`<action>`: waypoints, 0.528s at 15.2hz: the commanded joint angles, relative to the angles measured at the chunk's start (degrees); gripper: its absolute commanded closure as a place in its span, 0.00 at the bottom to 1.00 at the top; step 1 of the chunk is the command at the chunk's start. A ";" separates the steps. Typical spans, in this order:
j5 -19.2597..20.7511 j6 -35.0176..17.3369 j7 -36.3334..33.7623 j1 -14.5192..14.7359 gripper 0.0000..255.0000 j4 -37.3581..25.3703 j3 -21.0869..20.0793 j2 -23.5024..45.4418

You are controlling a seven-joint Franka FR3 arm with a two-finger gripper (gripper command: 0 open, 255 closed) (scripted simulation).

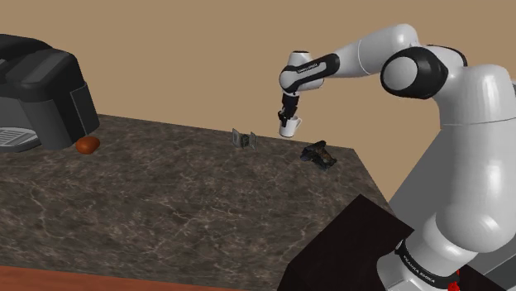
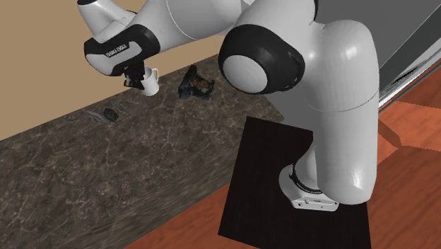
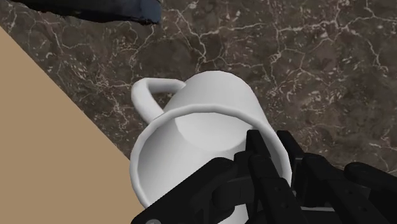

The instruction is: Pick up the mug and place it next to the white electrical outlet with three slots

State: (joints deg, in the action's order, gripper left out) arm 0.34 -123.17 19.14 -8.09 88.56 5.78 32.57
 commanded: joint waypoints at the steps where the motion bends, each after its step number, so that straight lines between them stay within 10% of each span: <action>1: -0.31 3.91 -0.41 0.02 1.00 -9.33 -0.30 5.46; 7: -1.12 23.04 -1.30 -1.17 1.00 -53.59 -1.07 30.60; 8: -1.10 21.95 -1.32 -1.11 1.00 -52.10 -1.07 30.21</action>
State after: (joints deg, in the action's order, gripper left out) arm -0.71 -102.95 17.95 -9.11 40.85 4.79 60.13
